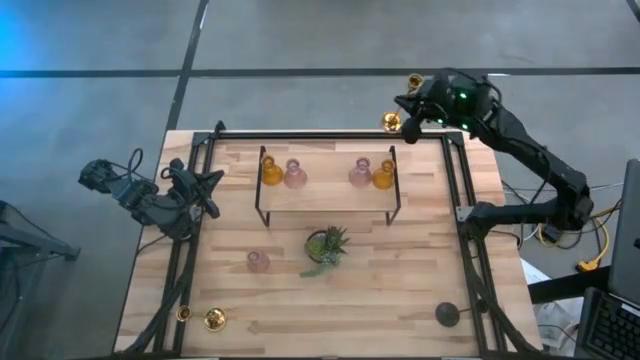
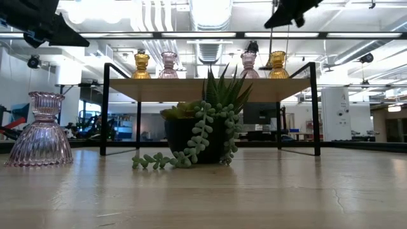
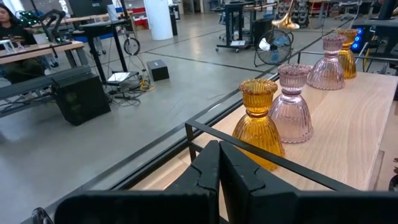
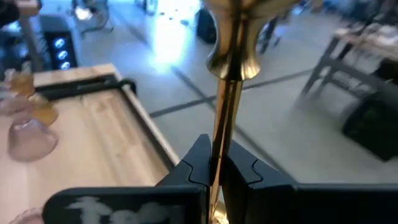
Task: Pick & Place candle stick holders
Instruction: Put the gold candle holder on the shelf
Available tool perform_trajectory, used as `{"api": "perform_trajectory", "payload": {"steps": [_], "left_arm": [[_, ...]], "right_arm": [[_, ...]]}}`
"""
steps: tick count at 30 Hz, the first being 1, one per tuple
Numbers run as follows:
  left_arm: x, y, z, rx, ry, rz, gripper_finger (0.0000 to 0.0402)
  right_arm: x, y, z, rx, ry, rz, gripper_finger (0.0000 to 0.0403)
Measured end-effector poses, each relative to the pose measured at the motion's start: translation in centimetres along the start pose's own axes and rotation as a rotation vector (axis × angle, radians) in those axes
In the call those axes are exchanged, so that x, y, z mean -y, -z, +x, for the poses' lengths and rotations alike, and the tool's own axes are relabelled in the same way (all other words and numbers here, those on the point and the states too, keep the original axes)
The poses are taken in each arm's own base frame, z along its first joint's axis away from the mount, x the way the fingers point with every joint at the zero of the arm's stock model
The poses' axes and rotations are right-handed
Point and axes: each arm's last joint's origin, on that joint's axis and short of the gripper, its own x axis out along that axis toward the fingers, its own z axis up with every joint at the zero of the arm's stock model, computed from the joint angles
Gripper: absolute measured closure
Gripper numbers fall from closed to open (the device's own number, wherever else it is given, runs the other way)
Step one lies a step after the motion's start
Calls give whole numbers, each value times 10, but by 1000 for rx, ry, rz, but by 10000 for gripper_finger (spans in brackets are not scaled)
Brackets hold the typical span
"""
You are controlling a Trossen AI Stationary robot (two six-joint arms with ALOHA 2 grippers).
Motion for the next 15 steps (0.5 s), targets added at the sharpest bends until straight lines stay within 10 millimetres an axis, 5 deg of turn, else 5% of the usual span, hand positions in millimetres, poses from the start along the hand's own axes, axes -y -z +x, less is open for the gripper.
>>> {"api": "perform_trajectory", "payload": {"steps": [7, 15], "left_arm": [[0, 0, 0, 0, 0, 0, 392], [0, 0, 0, 0, 0, 0, 392]], "right_arm": [[-17, -1, 29, -85, -114, -14, 394], [-30, 0, 31, -109, -162, -13, 394]]}}
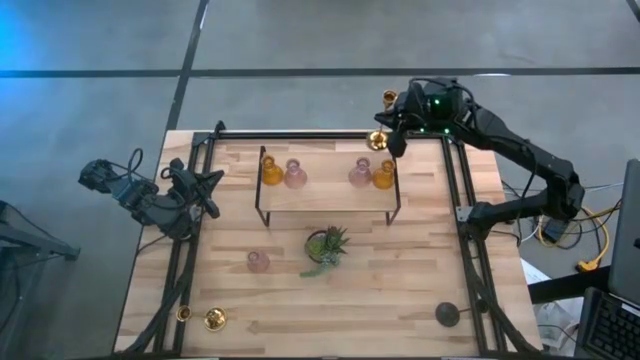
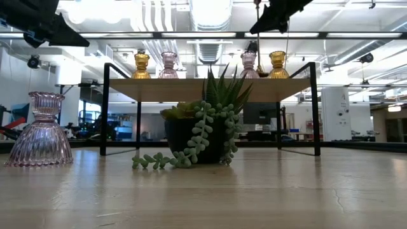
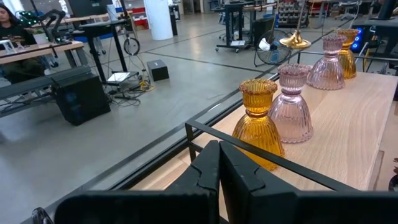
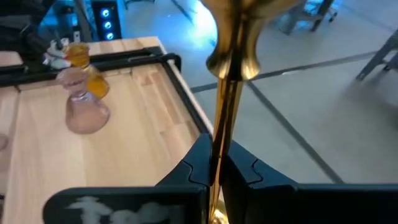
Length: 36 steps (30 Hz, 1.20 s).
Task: Pick & Place candle stick holders
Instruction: Put the gold candle holder on the shelf
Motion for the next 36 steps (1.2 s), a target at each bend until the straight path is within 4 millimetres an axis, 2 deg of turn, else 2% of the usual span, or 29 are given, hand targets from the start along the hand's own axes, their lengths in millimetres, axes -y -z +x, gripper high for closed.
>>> {"api": "perform_trajectory", "payload": {"steps": [13, 21, 30, 36], "left_arm": [[0, 0, 0, 0, 0, 0, 392], [0, 0, 0, -1, 1, 0, 392], [0, 0, 0, -1, 2, 1, 392], [0, 0, 0, -2, 2, 2, 392]], "right_arm": [[-12, 3, 2, -20, -46, 23, 394], [-15, 10, 16, -72, -61, 39, 394], [-21, 15, 22, -92, -82, 36, 394], [-22, 26, 28, -62, -74, 34, 394]]}}
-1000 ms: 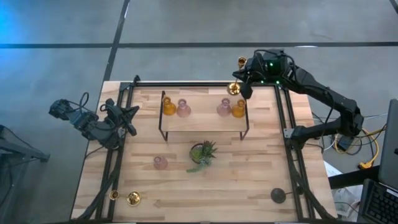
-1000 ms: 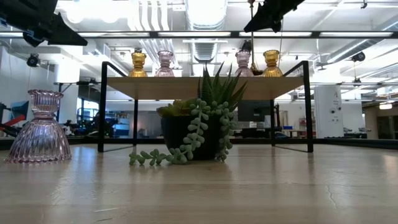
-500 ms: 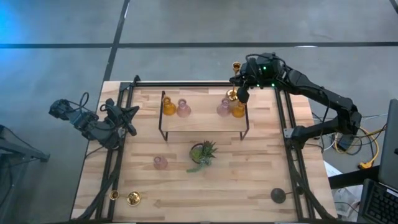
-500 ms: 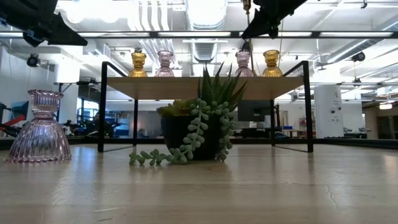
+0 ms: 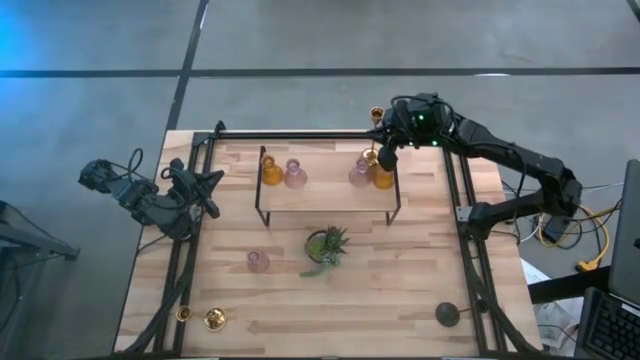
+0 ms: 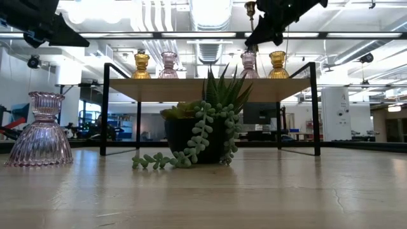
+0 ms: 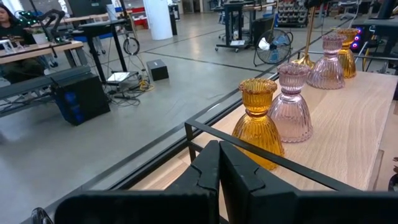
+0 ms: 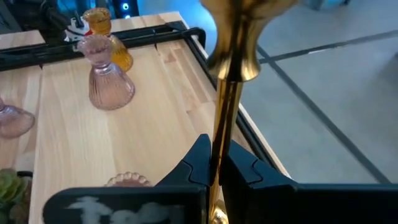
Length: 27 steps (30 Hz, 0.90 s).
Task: Pick & Place candle stick holders
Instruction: Put the gold candle holder on the shelf
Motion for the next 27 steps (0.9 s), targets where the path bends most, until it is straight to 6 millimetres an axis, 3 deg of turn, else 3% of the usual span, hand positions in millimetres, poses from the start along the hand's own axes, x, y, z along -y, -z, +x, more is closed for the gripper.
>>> {"api": "perform_trajectory", "payload": {"steps": [14, 27], "left_arm": [[0, 0, 0, -6, 9, 2, 392], [0, 0, 0, -6, 8, 1, 392]], "right_arm": [[-2, 26, -3, 60, 12, 31, 394], [-3, 31, -5, 90, 14, 28, 394]]}}
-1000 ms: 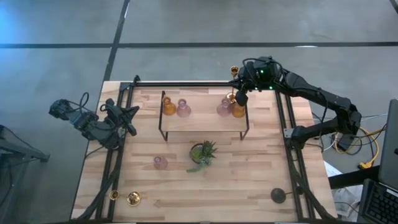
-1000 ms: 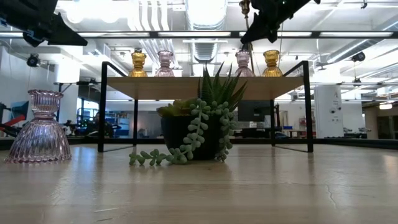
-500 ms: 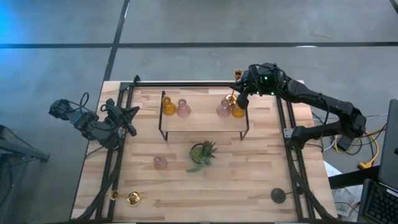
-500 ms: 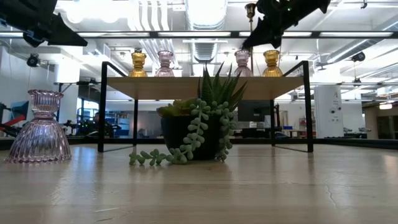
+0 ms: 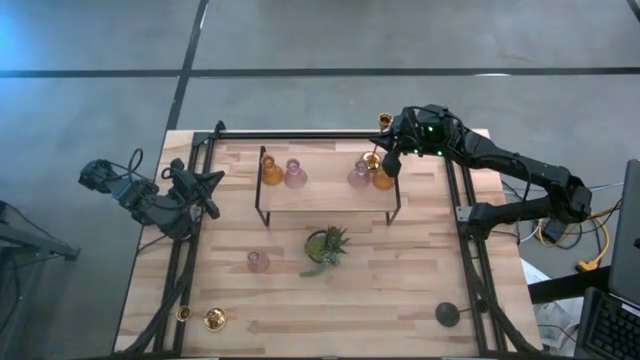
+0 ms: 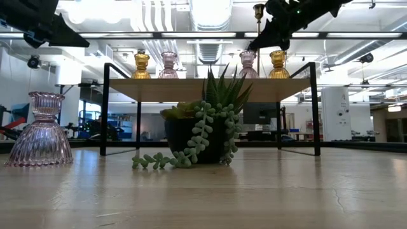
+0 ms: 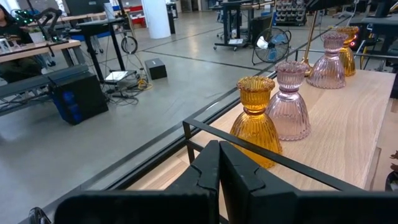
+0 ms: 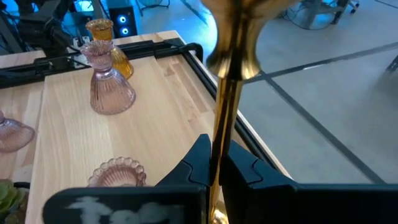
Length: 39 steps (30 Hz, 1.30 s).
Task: Pick & Place candle stick holders
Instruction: Put the gold candle holder on the shelf
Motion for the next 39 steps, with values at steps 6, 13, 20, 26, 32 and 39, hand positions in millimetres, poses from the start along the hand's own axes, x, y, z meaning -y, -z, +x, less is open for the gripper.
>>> {"api": "perform_trajectory", "payload": {"steps": [6, 13, 20, 26, 32, 39], "left_arm": [[0, 0, 0, 0, 1, -1, 392], [0, 0, 0, 0, 1, -4, 392], [0, 0, 0, 0, 1, -4, 392], [0, 0, 0, 0, 1, -4, 392], [0, 0, 0, 0, 1, -7, 392], [0, 0, 0, -1, 3, -7, 392]], "right_arm": [[0, 0, 0, 0, 0, 0, 393], [0, 0, 0, -1, 0, -4, 386], [0, 0, 0, -2, 0, -4, 377], [0, 0, 0, 0, 0, -8, 359], [0, -1, 0, 7, 1, -15, 302], [0, -2, -3, 23, 5, -30, 227]]}}
